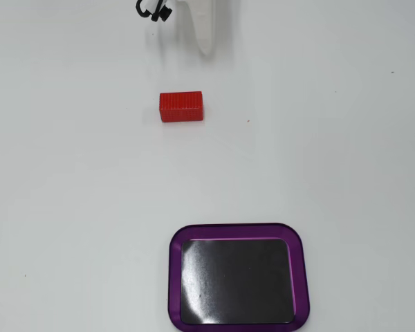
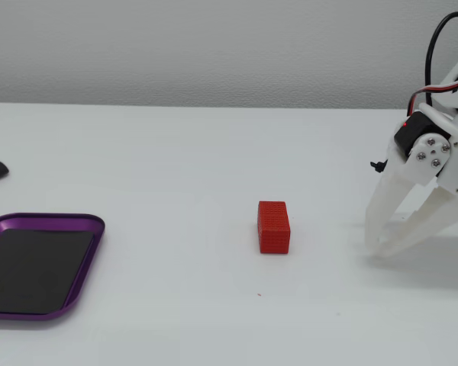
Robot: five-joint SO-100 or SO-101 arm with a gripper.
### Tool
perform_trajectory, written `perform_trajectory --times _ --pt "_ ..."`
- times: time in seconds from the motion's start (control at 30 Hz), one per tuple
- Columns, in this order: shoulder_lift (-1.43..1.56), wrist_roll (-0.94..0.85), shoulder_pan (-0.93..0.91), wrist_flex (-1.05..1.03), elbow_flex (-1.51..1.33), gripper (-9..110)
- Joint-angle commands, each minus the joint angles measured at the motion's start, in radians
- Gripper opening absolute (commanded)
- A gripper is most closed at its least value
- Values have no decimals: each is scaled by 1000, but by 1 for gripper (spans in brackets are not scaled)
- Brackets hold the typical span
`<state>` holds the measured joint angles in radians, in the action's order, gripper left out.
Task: Pick up the cube and place it in the box.
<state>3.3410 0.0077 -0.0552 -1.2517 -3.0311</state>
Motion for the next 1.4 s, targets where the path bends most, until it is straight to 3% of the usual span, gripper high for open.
perform_trajectory --times 0.0,0.5,0.77,0.97,1.13,1.37 --pt "117 3 -2 21 -12 0" --pt "117 2 -2 29 -12 0" --pt "114 -12 -6 302 63 0" --pt "74 -129 -8 305 184 0" --pt "-189 -190 -9 276 290 4" --pt "-828 -189 -86 270 640 17"
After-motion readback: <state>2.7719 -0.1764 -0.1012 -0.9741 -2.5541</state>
